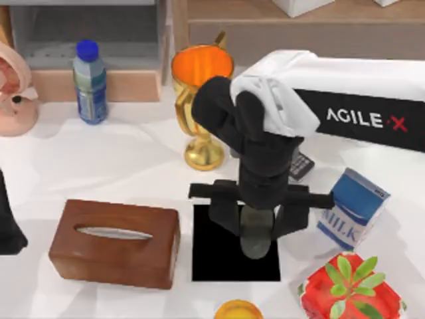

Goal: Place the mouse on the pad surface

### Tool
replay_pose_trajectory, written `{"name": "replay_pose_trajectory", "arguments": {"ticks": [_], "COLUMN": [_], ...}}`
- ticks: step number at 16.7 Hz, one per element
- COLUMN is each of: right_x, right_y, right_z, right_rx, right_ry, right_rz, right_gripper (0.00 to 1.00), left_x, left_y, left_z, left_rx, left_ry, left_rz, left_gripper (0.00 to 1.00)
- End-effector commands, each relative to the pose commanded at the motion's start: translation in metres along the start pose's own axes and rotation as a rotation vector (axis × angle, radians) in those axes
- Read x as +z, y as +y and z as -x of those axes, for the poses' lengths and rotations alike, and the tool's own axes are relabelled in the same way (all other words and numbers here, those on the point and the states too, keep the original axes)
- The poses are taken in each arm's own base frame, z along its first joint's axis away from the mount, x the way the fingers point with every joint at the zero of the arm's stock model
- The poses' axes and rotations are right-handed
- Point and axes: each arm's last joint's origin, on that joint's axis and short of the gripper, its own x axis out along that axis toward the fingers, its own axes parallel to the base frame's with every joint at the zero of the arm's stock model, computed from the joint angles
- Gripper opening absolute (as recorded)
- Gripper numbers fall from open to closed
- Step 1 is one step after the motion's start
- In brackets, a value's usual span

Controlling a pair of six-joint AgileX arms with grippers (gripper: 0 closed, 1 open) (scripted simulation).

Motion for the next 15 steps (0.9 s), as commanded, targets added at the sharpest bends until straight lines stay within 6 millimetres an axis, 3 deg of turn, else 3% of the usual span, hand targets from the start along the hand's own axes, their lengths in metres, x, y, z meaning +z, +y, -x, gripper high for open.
{"name": "replay_pose_trajectory", "arguments": {"ticks": [7,12,15], "right_x": [-0.009,-0.009,-0.009], "right_y": [0.020,0.021,0.021], "right_z": [-0.009,-0.012,-0.012], "right_rx": [0.031,0.027,0.027], "right_ry": [-0.080,-0.077,-0.077], "right_rz": [0.103,0.107,0.107], "right_gripper": [0.00,0.00,0.23], "left_x": [0.000,0.000,0.000], "left_y": [0.000,0.000,0.000], "left_z": [0.000,0.000,0.000], "left_rx": [0.000,0.000,0.000], "left_ry": [0.000,0.000,0.000], "left_rz": [0.000,0.000,0.000], "left_gripper": [1.00,1.00,1.00]}}
